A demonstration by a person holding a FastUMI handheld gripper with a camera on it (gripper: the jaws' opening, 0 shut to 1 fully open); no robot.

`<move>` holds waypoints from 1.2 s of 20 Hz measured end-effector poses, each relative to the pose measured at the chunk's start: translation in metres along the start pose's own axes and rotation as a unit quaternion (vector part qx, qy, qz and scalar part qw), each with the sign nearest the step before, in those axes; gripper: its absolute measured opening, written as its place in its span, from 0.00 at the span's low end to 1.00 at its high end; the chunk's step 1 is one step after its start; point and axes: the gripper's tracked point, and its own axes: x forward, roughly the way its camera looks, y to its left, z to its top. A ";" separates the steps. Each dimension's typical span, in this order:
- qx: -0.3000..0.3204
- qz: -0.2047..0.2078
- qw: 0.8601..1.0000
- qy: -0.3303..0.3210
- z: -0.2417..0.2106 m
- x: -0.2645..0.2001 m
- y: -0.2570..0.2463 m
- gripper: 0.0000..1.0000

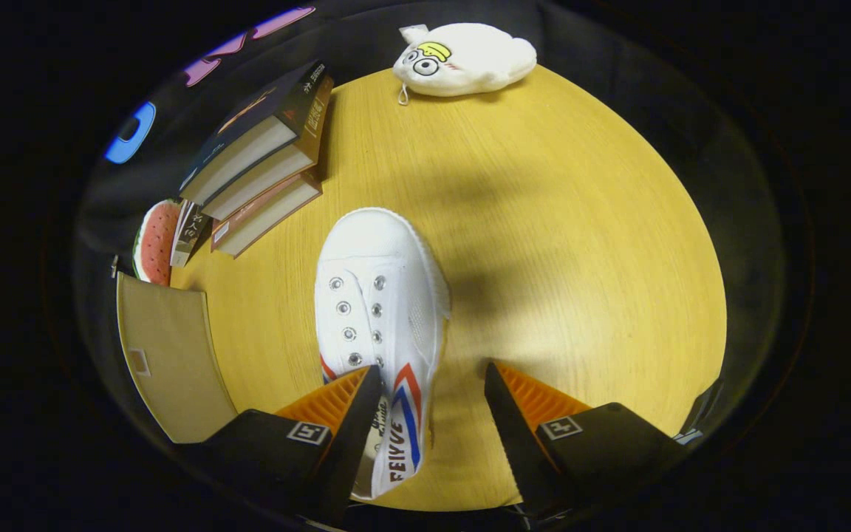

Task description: Open the storage box then place both shoes into the box .Put the left shoe in first, then the right shoe, with the right side of both shoes facing outward in a uniform manner.

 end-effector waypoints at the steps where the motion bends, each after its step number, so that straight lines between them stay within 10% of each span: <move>1: 0.012 0.001 1.000 0.004 0.000 0.000 0.004 0.69; 9: 0.039 0.034 0.999 0.003 0.001 -0.002 0.000 0.15; 24: 0.095 0.110 0.989 -0.041 0.002 -0.094 0.074 0.07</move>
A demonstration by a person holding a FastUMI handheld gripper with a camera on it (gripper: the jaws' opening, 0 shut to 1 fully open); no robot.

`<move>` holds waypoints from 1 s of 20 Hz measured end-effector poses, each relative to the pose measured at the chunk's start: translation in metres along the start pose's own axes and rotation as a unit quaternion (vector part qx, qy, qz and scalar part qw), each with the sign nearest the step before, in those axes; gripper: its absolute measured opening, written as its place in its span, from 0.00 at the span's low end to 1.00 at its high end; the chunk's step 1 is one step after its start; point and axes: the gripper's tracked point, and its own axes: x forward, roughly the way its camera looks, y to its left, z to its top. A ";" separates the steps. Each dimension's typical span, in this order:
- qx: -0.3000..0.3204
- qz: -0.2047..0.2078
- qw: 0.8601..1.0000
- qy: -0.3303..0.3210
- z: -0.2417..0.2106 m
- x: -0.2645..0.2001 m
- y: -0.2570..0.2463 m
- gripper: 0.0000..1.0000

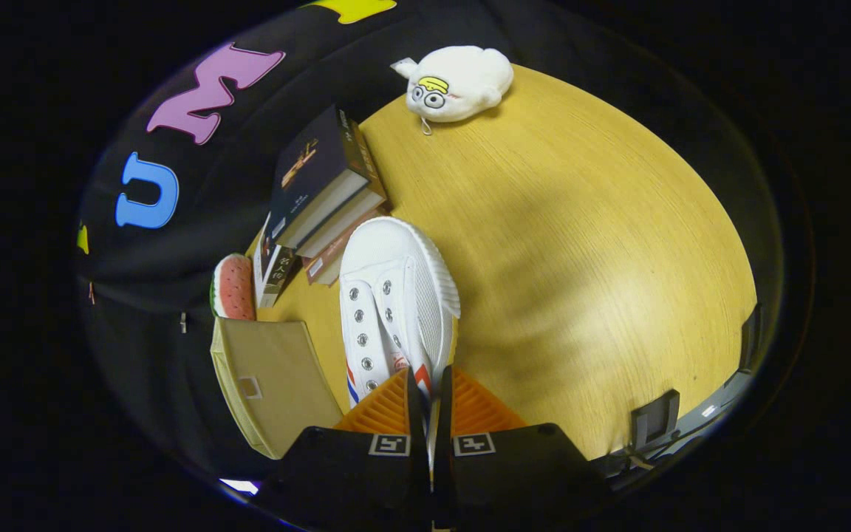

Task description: Open the storage box then place both shoes into the box .Put the left shoe in first, then the right shoe, with the right side of both shoes facing outward in a uniform manner.

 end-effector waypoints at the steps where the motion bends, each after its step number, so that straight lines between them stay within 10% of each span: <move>1: -0.006 0.005 1.000 -0.004 0.000 -0.007 0.013 0.07; 20: -0.113 0.091 0.989 0.019 -0.114 0.000 0.267 0.06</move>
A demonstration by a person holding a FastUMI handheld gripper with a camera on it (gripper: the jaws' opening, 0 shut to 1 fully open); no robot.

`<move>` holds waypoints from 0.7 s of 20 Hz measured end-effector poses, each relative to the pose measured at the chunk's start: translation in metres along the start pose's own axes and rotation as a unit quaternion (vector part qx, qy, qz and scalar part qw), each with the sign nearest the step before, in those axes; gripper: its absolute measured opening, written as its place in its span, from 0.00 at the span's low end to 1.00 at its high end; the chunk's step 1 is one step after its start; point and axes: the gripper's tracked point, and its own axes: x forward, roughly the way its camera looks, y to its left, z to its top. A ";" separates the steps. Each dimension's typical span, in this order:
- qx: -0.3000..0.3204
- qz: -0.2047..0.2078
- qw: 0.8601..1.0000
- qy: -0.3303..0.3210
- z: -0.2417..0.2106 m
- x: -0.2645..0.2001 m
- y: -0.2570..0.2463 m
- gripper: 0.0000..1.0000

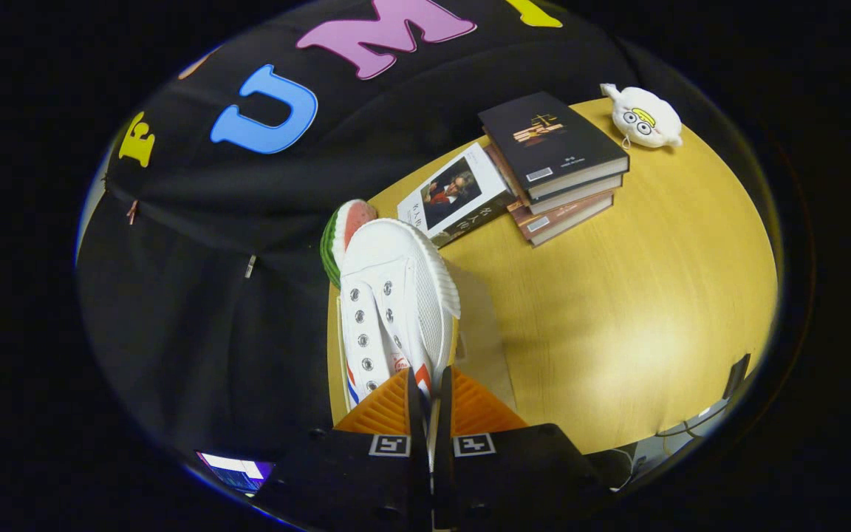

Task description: Open the storage box then place both shoes into the box .Put the left shoe in first, then the right shoe, with the right side of both shoes facing outward in a uniform manner.

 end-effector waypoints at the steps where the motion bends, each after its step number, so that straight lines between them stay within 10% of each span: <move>1: -0.006 -0.002 1.000 0.004 -0.003 0.008 0.006 0.06; 14: -0.063 -0.042 0.997 0.024 -0.020 0.057 0.024 0.13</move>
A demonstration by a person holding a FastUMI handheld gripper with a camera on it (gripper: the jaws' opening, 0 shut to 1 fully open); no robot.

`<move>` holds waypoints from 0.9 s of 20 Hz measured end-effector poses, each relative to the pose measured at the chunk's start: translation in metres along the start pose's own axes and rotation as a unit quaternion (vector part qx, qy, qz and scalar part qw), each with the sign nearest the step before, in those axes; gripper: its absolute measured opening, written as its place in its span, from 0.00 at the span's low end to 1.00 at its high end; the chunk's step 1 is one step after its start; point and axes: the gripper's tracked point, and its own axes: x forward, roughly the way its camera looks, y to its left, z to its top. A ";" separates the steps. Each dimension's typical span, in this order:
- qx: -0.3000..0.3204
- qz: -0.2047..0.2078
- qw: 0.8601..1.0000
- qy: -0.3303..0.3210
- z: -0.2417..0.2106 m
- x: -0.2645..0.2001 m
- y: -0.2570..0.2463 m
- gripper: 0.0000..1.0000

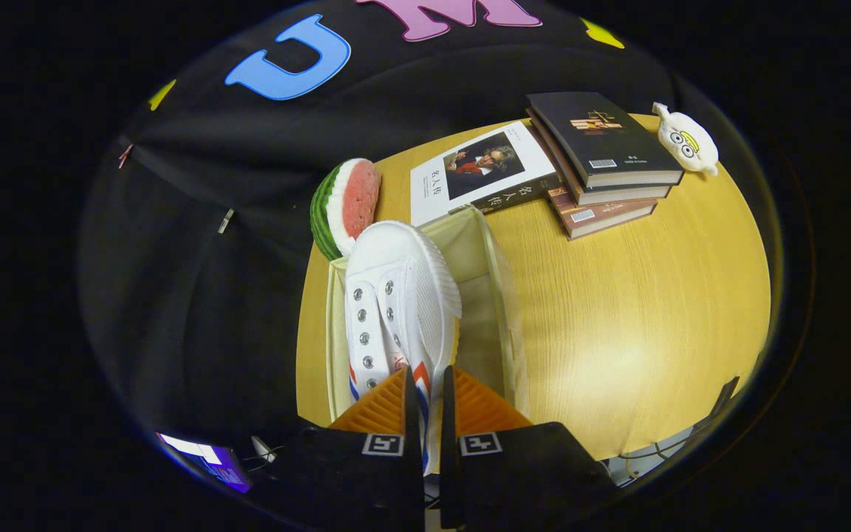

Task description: Open the storage box then place both shoes into the box .Put the left shoe in first, then the right shoe, with the right side of both shoes facing outward in a uniform manner.

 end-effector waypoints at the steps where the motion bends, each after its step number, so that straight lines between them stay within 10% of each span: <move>1: 0.012 0.024 1.000 -0.009 0.004 -0.002 0.011 0.24; 4: 0.020 0.052 0.997 -0.055 0.031 -0.021 0.023 1.00; 10: -0.057 0.004 0.983 -0.173 0.081 -0.094 -0.002 0.99; 18: -0.146 -0.055 0.930 -0.333 0.140 -0.202 -0.039 0.99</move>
